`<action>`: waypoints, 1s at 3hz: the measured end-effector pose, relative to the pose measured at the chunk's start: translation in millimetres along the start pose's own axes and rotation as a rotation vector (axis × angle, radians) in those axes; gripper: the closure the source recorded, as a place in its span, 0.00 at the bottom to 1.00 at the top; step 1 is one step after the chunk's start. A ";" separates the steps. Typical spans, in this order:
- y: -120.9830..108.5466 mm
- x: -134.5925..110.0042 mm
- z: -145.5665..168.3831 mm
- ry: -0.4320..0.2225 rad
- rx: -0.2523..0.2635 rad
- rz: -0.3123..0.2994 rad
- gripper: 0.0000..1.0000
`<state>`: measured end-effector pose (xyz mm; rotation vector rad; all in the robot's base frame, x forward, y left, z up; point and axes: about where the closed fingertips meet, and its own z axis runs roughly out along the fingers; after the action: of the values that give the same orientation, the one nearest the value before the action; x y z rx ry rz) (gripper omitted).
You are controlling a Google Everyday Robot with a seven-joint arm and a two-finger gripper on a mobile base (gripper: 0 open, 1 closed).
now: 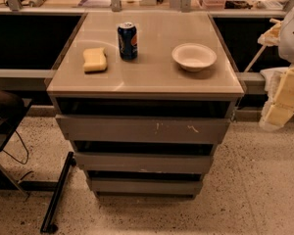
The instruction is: Open bottom drawer
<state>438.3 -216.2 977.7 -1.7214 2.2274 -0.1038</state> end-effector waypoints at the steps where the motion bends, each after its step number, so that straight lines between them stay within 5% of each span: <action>1: 0.0 0.0 0.0 0.000 0.000 0.000 0.00; 2: 12.7 6.1 19.4 -0.049 -0.006 -0.004 0.00; 3: 47.8 18.6 85.3 -0.187 -0.075 0.006 0.00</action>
Offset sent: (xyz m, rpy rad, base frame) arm -0.0236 -0.0009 -0.0765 0.1457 -0.0097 0.0539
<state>415.1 -209.3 881.2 -1.6874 2.1235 0.1389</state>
